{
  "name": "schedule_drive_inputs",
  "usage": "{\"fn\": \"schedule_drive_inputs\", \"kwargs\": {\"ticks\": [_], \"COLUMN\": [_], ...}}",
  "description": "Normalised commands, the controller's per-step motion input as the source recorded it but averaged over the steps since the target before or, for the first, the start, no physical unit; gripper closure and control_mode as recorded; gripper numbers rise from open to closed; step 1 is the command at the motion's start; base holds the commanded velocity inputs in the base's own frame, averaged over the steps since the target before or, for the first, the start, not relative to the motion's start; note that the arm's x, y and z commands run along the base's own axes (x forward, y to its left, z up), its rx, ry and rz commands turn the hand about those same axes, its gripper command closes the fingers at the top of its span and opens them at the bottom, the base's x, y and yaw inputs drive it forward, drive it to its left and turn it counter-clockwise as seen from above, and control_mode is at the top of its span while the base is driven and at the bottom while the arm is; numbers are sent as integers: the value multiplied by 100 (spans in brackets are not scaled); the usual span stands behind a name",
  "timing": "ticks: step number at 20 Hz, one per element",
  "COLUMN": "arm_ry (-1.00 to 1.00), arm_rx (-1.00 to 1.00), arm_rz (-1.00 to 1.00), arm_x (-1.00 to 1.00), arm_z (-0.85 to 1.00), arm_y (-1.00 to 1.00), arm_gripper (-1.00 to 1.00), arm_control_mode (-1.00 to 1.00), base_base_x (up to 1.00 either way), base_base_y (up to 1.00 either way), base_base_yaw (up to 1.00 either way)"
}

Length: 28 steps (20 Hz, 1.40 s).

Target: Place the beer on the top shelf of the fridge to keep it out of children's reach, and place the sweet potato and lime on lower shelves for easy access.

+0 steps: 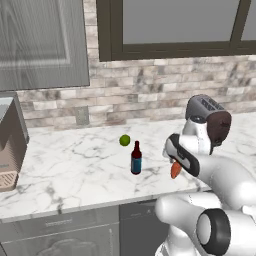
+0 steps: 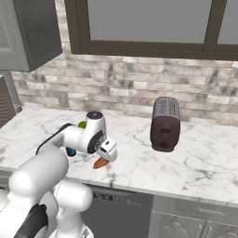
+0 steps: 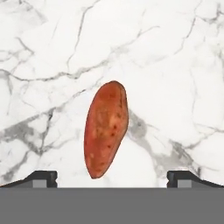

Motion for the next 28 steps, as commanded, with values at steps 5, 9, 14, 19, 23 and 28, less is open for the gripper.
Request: {"fn": "schedule_drive_inputs", "kwargs": {"ticks": [5,9,14,19,23,28], "arm_ry": [0,0,0,0,0,0], "arm_rx": [0,0,0,0,0,0], "arm_rz": [0,0,0,0,0,0], "arm_x": [11,6,5,8,10,10], "arm_z": [-34,-36,-29,-19,-14,-14], "arm_y": [0,0,0,0,0,0], "arm_gripper": [-100,-100,-100,-100,-100,-100], "arm_control_mode": [-100,-100,-100,-100,-100,-100], "base_base_x": [0,0,0,0,0,0], "base_base_y": [0,0,0,0,0,0], "base_base_yaw": [0,0,0,0,0,0]}}
